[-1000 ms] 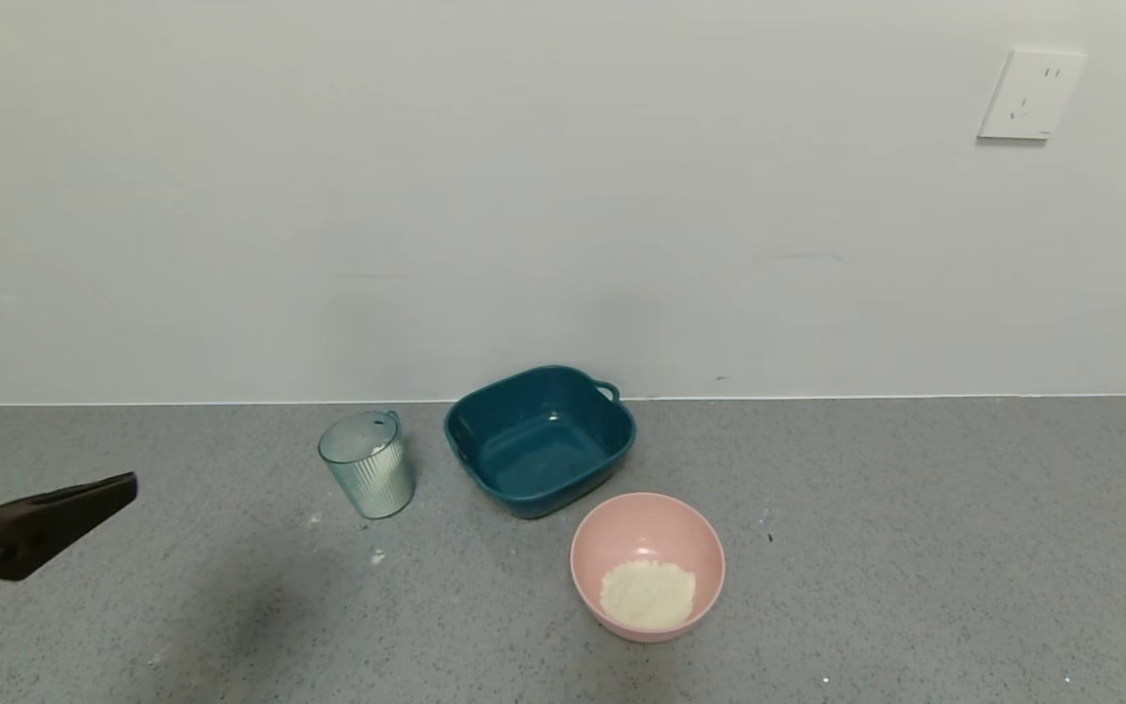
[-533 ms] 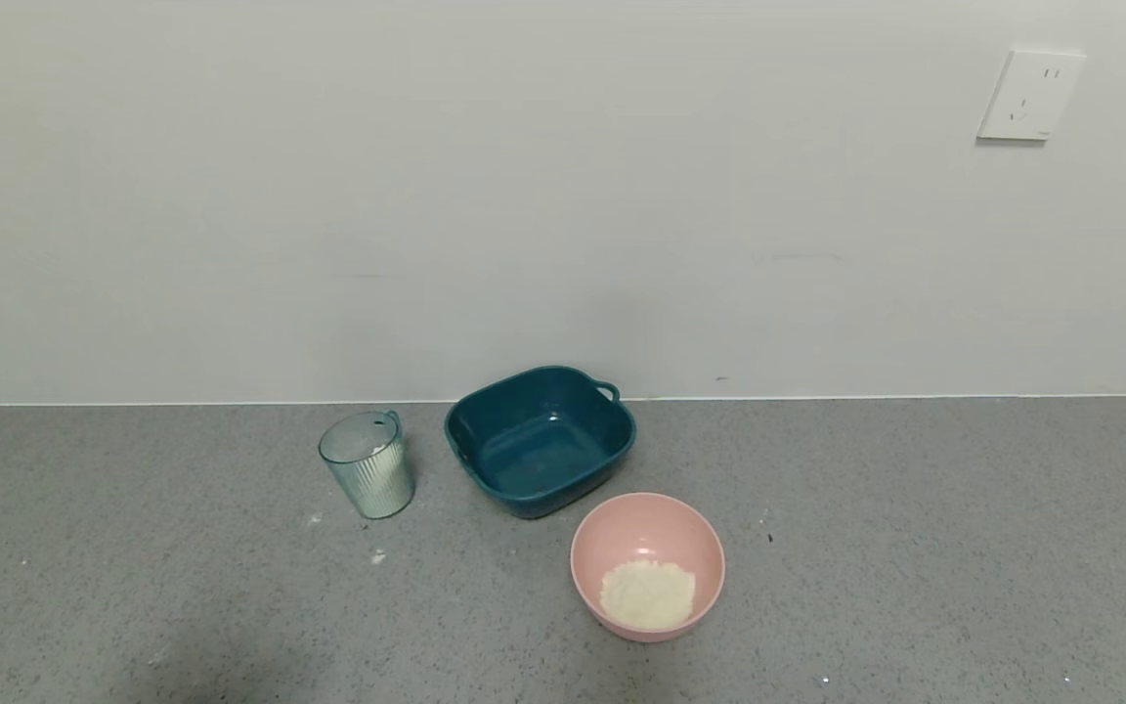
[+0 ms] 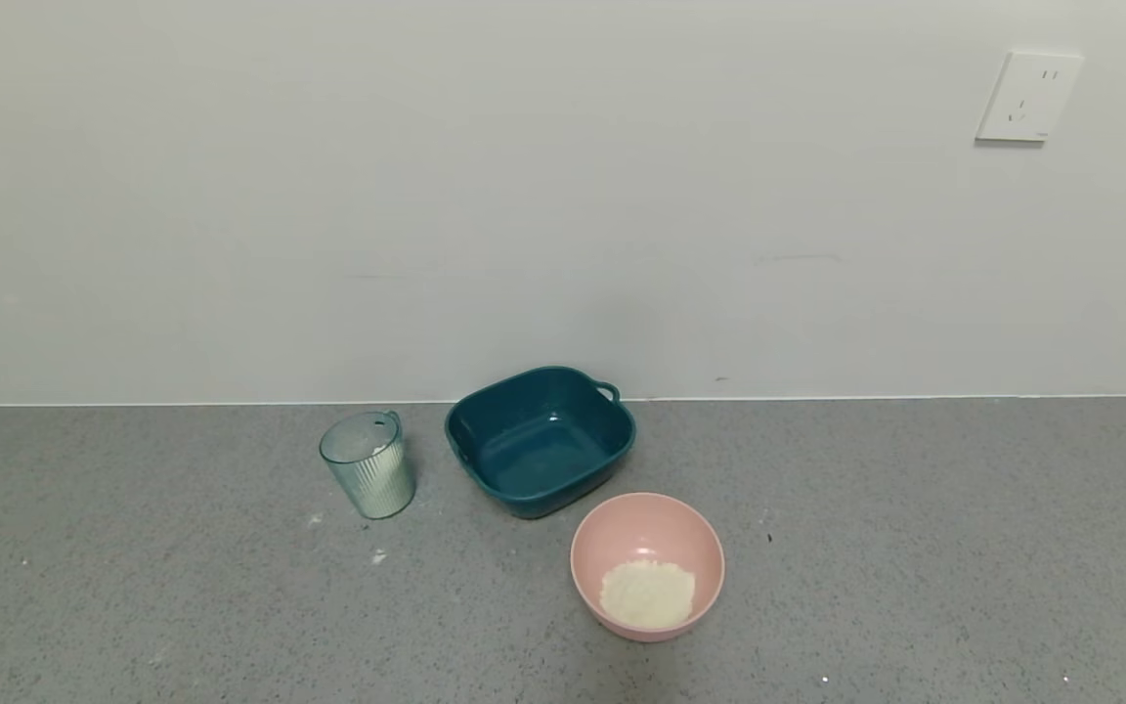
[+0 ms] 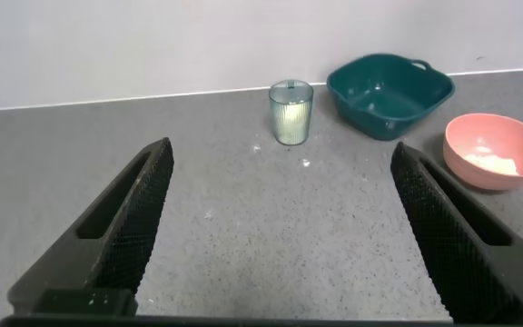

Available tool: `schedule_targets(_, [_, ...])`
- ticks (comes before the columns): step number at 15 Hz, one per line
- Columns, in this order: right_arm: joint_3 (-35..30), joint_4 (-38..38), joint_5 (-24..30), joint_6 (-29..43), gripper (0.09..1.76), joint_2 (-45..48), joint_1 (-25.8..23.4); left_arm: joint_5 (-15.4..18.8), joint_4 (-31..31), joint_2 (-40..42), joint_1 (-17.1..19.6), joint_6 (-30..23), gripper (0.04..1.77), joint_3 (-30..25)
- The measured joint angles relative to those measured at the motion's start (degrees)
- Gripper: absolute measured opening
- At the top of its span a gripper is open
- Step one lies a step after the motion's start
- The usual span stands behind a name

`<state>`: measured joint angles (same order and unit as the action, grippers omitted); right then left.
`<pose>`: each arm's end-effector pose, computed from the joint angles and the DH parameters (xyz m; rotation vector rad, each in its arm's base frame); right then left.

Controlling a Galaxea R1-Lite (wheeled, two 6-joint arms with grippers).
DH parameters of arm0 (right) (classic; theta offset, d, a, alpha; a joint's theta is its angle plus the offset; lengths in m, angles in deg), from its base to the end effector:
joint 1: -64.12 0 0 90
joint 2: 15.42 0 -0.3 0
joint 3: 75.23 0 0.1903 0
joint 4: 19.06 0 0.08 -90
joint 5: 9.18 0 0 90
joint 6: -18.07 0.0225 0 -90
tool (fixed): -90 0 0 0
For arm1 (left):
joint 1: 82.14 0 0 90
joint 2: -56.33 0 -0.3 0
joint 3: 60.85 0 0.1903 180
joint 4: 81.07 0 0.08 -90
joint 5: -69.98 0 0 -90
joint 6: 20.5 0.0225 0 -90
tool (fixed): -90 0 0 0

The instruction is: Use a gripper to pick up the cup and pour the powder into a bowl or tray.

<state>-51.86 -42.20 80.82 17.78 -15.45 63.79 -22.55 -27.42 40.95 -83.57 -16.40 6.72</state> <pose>-0.0228 0.0001 0.0759 -0.0051 -0.0035 -0.0058 -0.0701 0.0027 0.2273 0.0724 0.0261 0.0183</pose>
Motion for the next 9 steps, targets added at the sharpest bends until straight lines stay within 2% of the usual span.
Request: schedule_targets(9, [0.0,0.0,0.0,0.05,1.71,0.0,0.0,0.41,0.33,11.85,1.33,2.02,1.72,-7.52])
